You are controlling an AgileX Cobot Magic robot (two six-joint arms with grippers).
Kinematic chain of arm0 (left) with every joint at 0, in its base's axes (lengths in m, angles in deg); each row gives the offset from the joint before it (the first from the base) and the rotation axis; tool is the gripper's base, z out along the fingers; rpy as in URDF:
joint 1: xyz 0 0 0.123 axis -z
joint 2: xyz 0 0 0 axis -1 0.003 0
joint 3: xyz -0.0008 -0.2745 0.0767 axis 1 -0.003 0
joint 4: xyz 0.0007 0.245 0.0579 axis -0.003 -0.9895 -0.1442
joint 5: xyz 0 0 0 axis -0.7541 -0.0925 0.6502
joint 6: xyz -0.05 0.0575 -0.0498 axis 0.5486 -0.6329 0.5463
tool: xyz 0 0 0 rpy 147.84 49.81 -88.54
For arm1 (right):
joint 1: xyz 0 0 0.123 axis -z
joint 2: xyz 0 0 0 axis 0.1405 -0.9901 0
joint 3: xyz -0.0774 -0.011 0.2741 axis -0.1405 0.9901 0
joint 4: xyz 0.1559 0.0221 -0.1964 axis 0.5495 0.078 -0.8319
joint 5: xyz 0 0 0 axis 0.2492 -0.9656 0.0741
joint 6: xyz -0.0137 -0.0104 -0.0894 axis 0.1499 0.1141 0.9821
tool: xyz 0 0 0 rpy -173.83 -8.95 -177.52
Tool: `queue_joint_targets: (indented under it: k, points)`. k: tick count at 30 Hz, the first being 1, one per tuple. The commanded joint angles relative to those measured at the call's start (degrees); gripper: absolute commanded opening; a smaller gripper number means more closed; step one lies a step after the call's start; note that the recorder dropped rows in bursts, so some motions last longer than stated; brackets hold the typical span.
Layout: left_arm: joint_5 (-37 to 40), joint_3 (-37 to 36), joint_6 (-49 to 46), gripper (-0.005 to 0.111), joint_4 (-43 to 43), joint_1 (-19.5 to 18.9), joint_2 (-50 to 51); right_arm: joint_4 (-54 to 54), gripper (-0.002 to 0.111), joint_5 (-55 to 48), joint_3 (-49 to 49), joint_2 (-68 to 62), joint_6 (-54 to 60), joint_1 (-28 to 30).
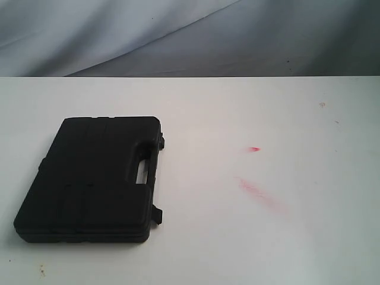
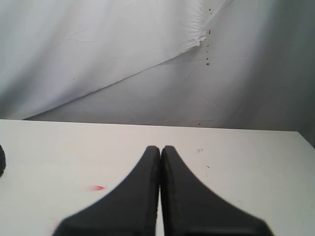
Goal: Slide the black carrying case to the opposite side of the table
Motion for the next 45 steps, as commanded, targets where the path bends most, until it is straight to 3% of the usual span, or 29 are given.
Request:
queue_joint_targets:
  k: [1, 12, 18, 33, 36, 42, 45]
  points:
    - [-0.94, 3.48, 0.61, 0.0, 1.65, 0.31, 2.21, -0.07, 0.0, 0.23, 0.15, 0.37, -0.07, 0.43]
    - [-0.94, 16.18, 0.17, 0.0, 0.14, 0.31, 21.26, -0.07, 0.0, 0.23, 0.15, 0.37, -0.07, 0.43]
    - [0.51, 21.95, 0.59, 0.0, 0.14, 0.31, 26.41, -0.07, 0.0, 0.23, 0.15, 0.37, -0.07, 0.43]
    - [26.06, 35.38, 2.08, 0.0, 3.95, 0.31, 36.16, -0.07, 0.0, 0.23, 0.15, 0.37, -0.07, 0.43]
    - [32.47, 37.57, 2.08, 0.0, 9.24, 0.31, 41.08, -0.07, 0.0, 0.23, 0.15, 0.37, -0.07, 0.43]
    - [41.86, 41.71, 1.93, 0.0, 10.02, 0.31, 50.5, -0.07, 0.0, 0.23, 0.15, 0.37, -0.07, 0.43]
    - [42.14, 42.06, 1.53, 0.0, 9.92, 3.36, 53.3, -0.07, 0.0, 0.23, 0.15, 0.37, -0.07, 0.43]
